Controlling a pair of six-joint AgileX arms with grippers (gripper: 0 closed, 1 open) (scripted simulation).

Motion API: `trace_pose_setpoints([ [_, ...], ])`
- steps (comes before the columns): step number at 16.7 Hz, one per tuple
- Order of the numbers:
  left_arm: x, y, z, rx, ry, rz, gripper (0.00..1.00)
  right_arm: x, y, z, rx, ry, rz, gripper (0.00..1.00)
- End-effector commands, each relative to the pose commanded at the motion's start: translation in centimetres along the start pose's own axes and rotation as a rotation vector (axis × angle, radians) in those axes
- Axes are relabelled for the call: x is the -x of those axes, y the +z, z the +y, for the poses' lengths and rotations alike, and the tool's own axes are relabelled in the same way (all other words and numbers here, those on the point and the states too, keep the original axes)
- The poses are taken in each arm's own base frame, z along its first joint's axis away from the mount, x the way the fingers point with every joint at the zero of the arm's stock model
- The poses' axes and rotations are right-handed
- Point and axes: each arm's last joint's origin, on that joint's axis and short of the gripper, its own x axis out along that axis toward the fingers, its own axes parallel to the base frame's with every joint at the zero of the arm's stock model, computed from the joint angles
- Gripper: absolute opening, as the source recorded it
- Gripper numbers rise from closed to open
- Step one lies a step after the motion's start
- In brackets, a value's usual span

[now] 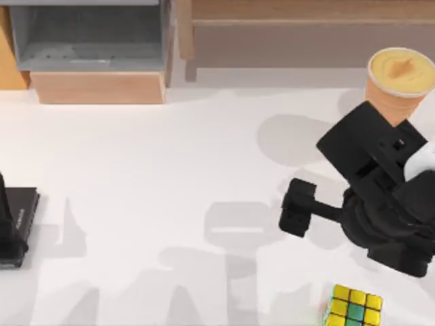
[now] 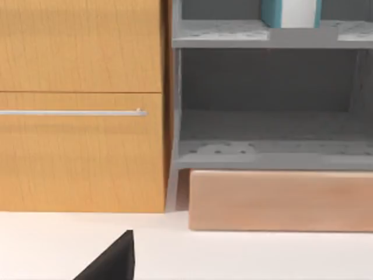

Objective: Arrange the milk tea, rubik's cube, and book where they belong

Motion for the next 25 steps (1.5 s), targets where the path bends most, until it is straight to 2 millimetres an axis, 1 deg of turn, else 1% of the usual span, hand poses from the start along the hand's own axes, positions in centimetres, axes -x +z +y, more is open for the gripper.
trace_pose_setpoints([
  [3, 0.0, 0.0, 0.0, 0.000, 0.000, 0.000, 1.00, 1.2, -1.8, -0.5, -0.019, -0.129, 0.140, 1.00],
  [6, 0.0, 0.0, 0.0, 0.000, 0.000, 0.000, 1.00, 2.3, -2.7, -0.6, -0.023, -0.202, 0.210, 1.00],
  [9, 0.0, 0.0, 0.0, 0.000, 0.000, 0.000, 1.00, 2.7, -3.0, -0.5, -0.023, -0.222, 0.229, 1.00],
  [14, 0.0, 0.0, 0.0, 0.000, 0.000, 0.000, 1.00, 2.5, -2.9, -0.6, -0.025, -0.227, 0.230, 1.00],
  [17, 0.0, 0.0, 0.0, 0.000, 0.000, 0.000, 1.00, 1.2, -3.2, -0.7, -0.023, -0.222, 0.229, 1.00],
  [22, 0.0, 0.0, 0.0, 0.000, 0.000, 0.000, 1.00, -2.1, -4.1, -1.5, -0.023, -0.222, 0.229, 1.00],
  [25, 0.0, 0.0, 0.0, 0.000, 0.000, 0.000, 1.00, -3.0, -4.4, -1.8, -0.023, -0.222, 0.229, 1.00],
])
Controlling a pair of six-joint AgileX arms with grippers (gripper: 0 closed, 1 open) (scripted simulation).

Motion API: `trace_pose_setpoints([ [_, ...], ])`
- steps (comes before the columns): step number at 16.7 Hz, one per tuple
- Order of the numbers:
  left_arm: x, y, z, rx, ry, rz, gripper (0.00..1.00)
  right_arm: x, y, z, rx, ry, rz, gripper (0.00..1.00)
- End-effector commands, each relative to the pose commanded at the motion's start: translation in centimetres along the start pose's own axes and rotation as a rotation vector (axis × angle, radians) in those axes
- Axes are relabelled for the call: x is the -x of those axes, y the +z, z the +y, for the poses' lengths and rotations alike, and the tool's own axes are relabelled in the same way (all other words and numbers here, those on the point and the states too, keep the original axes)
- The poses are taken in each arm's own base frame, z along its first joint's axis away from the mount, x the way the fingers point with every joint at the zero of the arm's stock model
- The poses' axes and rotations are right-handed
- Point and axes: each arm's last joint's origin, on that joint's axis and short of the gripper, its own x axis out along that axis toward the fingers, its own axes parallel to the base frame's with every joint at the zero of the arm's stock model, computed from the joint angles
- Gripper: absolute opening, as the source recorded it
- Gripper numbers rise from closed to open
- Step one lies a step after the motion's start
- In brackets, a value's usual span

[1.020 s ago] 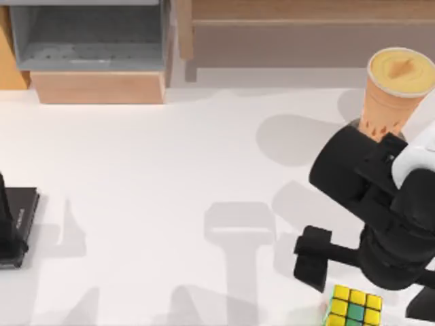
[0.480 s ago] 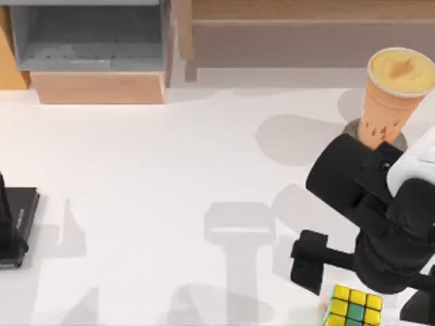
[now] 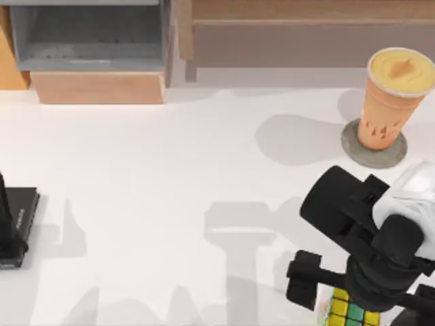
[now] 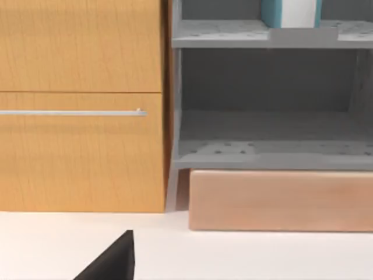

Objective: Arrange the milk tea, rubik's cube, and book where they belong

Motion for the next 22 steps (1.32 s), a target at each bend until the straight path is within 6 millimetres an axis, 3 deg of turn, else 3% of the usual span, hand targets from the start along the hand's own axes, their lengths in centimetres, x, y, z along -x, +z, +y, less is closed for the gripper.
trace_pose_setpoints([
  [3, 0.00, 0.00, 0.00, 0.000, 0.000, 0.000, 1.00, 0.00, 0.00, 0.00, 0.000, 0.000, 0.000, 1.00],
  [16, 0.00, 0.00, 0.00, 0.000, 0.000, 0.000, 1.00, 0.00, 0.00, 0.00, 0.000, 0.000, 0.000, 0.02],
  [22, 0.00, 0.00, 0.00, 0.000, 0.000, 0.000, 1.00, 0.00, 0.00, 0.00, 0.000, 0.000, 0.000, 0.00],
])
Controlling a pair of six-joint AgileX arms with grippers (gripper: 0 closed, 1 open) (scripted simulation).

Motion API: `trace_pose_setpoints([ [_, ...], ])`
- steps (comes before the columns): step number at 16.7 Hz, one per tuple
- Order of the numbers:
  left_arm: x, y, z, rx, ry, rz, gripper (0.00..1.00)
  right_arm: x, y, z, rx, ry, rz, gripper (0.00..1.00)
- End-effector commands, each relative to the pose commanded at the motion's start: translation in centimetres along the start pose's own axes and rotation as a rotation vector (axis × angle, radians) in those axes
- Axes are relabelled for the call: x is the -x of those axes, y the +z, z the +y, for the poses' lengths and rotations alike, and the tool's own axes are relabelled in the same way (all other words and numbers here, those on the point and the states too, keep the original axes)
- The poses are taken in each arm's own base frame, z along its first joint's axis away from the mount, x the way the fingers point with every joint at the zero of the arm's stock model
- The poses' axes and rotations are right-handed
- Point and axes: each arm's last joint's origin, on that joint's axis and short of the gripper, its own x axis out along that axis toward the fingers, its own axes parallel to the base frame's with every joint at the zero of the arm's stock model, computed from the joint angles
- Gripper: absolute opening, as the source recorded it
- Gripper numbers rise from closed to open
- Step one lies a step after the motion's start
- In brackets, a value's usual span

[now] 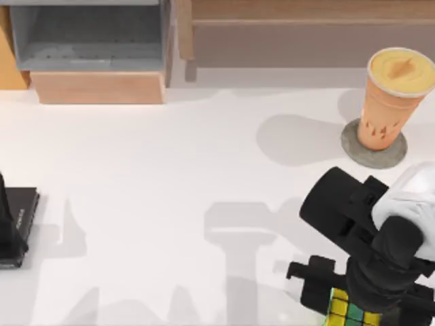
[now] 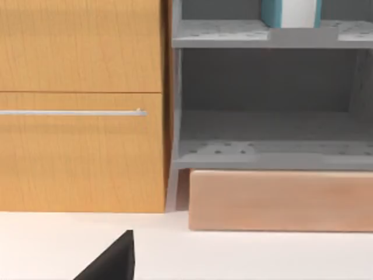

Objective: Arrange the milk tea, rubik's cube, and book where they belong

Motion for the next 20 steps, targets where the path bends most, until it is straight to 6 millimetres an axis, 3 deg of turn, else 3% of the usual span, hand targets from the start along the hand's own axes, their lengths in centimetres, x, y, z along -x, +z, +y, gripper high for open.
trace_pose_setpoints([
  [4, 0.0, 0.0, 0.0, 0.000, 0.000, 0.000, 1.00, 0.2, 0.0, 0.0, -0.002, 0.003, -0.002, 0.00],
  [11, 0.0, 0.0, 0.0, 0.000, 0.000, 0.000, 1.00, 3.0, 0.0, 0.0, -0.002, 0.002, -0.001, 0.00],
  [15, 0.0, 0.0, 0.0, 0.000, 0.000, 0.000, 1.00, 2.9, 0.1, 0.0, -0.002, -0.001, -0.001, 0.00],
  [17, 0.0, 0.0, 0.0, 0.000, 0.000, 0.000, 1.00, 3.2, 0.8, 0.8, 0.023, 0.025, -0.047, 0.00],
  [20, 0.0, 0.0, 0.0, 0.000, 0.000, 0.000, 1.00, 4.5, 3.1, 3.6, 0.121, 0.118, -0.207, 0.00],
])
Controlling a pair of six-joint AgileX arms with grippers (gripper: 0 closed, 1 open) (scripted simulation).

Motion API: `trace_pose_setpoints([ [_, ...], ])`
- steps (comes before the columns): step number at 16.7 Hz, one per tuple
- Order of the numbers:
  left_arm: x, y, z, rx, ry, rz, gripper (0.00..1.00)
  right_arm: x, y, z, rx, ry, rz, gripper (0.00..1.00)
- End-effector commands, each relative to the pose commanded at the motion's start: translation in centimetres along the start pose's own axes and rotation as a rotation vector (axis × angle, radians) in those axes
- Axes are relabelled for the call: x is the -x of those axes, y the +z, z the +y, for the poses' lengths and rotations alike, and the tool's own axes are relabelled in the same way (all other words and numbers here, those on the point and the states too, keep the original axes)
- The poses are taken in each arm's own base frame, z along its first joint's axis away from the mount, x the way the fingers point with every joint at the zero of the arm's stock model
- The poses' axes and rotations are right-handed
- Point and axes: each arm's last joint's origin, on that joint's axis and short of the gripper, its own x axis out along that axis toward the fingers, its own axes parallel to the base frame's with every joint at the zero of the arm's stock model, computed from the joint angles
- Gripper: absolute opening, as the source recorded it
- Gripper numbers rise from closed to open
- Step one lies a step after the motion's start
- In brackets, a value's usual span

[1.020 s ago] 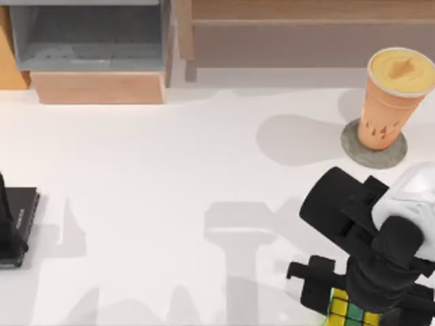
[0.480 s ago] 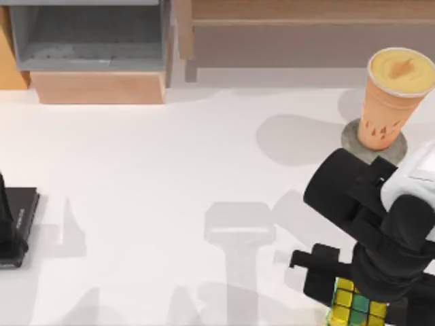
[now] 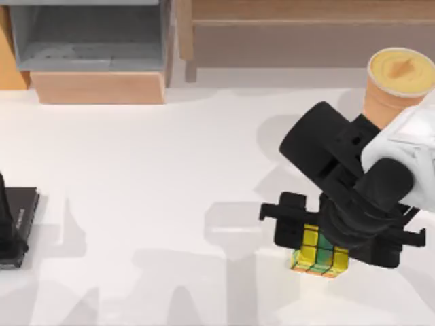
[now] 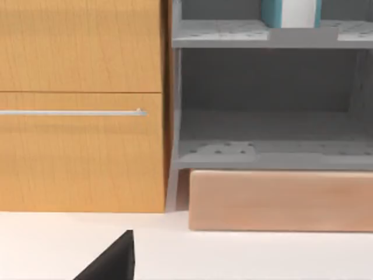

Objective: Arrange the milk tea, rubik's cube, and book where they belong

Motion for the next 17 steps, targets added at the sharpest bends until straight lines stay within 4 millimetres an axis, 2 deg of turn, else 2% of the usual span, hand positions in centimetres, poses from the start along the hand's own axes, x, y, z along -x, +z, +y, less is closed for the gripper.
trace_pose_setpoints([
  [2, 0.0, 0.0, 0.0, 0.000, 0.000, 0.000, 1.00, 1.6, 2.9, 2.4, 0.068, 0.107, -0.173, 0.00],
  [4, 0.0, 0.0, 0.0, 0.000, 0.000, 0.000, 1.00, 4.0, 5.8, 4.2, 0.116, 0.192, -0.367, 0.00],
  [8, 0.0, 0.0, 0.0, 0.000, 0.000, 0.000, 1.00, 8.2, 10.4, 6.6, 0.251, 0.267, -0.739, 0.00],
  [10, 0.0, 0.0, 0.0, 0.000, 0.000, 0.000, 1.00, 11.2, 12.9, 7.7, 0.288, 0.251, -0.969, 0.00],
  [14, 0.0, 0.0, 0.0, 0.000, 0.000, 0.000, 1.00, 15.5, 17.0, 7.5, 0.245, 0.130, -1.274, 0.00],
  [17, 0.0, 0.0, 0.0, 0.000, 0.000, 0.000, 1.00, 16.5, 18.2, 7.1, 0.209, 0.073, -1.343, 0.00],
])
